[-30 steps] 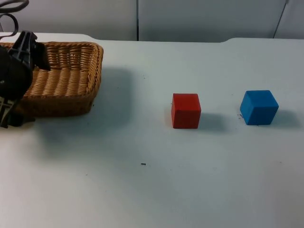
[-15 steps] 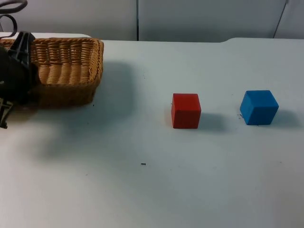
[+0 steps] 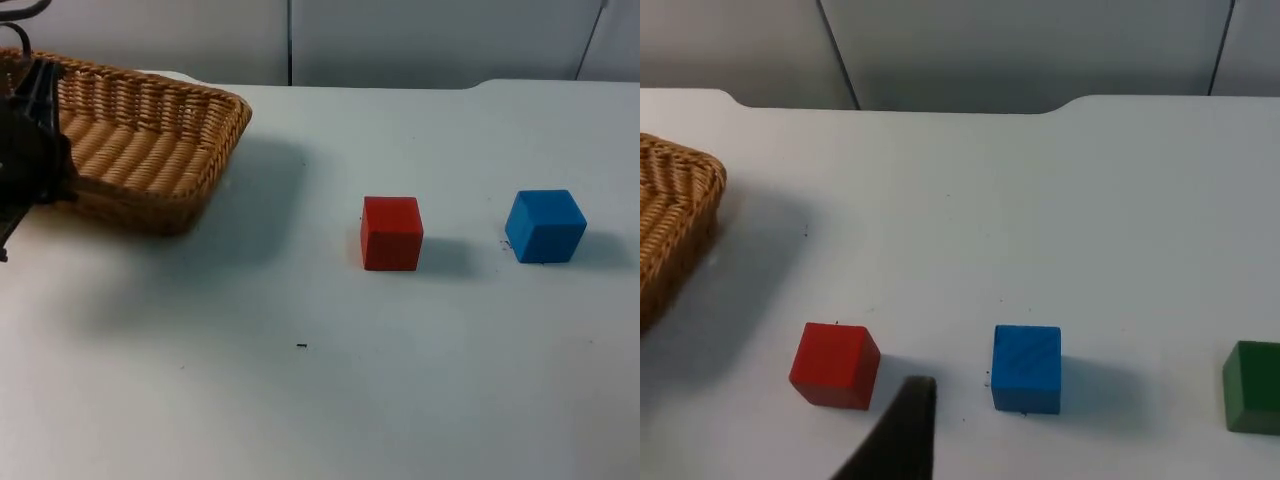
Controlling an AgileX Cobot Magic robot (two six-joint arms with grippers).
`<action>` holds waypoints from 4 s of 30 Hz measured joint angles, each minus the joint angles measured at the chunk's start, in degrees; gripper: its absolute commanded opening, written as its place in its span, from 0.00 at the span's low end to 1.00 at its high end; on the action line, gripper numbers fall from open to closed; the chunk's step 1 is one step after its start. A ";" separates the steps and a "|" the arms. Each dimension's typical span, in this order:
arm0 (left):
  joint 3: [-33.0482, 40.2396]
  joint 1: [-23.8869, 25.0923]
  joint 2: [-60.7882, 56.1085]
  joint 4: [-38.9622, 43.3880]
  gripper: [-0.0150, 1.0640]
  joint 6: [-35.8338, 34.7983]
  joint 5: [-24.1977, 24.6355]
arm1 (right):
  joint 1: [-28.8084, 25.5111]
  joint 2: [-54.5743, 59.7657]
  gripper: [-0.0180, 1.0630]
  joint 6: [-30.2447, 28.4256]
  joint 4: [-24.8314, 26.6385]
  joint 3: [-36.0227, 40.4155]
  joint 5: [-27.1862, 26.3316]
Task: Pick up the basket with the left hand and place the blue cube into the basket with the right hand.
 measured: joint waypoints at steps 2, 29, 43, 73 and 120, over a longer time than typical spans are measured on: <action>0.00 0.00 -2.89 0.00 0.01 0.00 -0.71 | 0.00 0.00 0.98 0.00 0.10 0.00 -0.10; 20.68 0.00 -44.26 0.74 0.01 25.03 5.80 | 0.00 0.00 0.98 -0.45 1.11 0.00 1.89; 20.76 5.87 -43.52 53.13 0.01 1.35 28.68 | 0.00 0.00 0.98 -2.46 1.33 0.00 3.16; 11.85 14.16 -27.14 45.18 0.01 26.68 52.67 | 0.00 0.00 0.98 -15.47 12.88 0.00 4.25; 5.91 14.16 -22.24 42.16 0.01 30.21 53.42 | 9.97 37.39 0.80 15.30 -15.08 -19.35 4.47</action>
